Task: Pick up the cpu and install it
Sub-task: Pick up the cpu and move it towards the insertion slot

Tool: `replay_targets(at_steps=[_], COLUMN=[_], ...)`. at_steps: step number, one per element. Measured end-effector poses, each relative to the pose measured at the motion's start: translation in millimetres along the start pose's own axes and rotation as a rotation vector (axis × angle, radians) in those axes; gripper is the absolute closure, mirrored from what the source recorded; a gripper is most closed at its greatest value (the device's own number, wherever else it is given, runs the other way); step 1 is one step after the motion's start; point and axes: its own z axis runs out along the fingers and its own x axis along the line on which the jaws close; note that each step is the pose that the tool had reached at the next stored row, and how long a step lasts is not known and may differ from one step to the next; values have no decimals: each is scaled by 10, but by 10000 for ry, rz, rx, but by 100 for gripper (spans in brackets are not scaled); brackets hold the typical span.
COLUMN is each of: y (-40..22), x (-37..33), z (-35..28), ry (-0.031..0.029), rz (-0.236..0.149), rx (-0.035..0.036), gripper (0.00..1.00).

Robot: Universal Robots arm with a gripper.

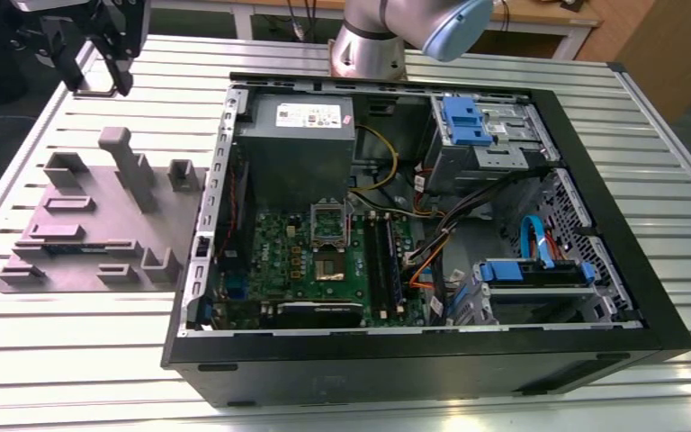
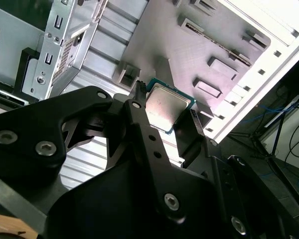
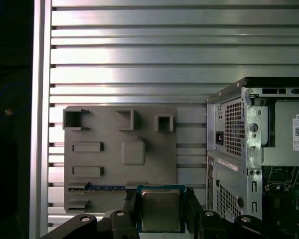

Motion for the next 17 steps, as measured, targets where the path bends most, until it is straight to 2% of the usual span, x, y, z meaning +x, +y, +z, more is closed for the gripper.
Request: replay_targets(at_steps=[17], y=[1], x=[-49], z=[-1], ry=[0], rz=[0], rx=[0], gripper=[53])
